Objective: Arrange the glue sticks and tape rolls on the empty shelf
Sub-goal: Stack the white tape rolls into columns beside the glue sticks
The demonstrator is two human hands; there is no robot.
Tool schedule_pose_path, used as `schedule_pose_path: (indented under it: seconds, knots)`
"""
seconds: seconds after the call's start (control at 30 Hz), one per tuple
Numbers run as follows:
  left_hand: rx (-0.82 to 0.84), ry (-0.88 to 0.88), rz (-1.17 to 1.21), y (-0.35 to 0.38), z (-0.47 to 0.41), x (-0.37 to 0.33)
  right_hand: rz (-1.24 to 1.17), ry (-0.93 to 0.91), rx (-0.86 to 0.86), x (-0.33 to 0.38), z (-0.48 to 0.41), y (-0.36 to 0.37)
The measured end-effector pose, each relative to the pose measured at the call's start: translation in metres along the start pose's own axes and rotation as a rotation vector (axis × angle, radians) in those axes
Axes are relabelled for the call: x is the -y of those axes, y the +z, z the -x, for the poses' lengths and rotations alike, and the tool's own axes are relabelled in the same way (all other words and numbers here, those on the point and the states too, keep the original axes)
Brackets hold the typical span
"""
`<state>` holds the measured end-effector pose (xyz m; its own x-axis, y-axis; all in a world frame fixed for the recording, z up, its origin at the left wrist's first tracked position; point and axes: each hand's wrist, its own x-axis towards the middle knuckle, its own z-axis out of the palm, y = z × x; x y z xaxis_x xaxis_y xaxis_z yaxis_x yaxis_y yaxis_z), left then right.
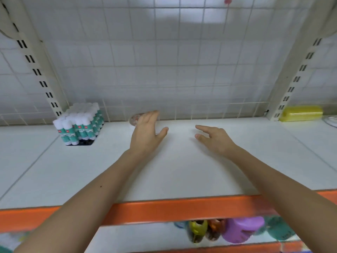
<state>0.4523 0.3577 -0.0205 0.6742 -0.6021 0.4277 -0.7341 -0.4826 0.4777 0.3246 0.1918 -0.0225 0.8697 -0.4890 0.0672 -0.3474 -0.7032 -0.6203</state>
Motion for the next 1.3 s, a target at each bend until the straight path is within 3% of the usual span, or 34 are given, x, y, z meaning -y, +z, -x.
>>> schedule_pose_path:
  seconds: [0.37, 0.83, 1.13, 1.3]
  knots:
    - [0.234, 0.145, 0.171, 0.115, 0.031, -0.200, 0.130, 0.092, -0.255, -0.148, 0.113, -0.134]
    - [0.408, 0.381, 0.243, 0.247, -0.040, -0.344, 0.253, 0.293, -0.434, -0.293, 0.120, -0.244]
    - [0.482, 0.523, 0.159, 0.328, -0.101, -0.403, 0.288, 0.440, -0.339, -0.360, 0.087, -0.277]
    - [0.545, 0.506, 0.082, 0.365, -0.110, -0.420, 0.383, 0.346, -0.253, -0.380, 0.085, -0.283]
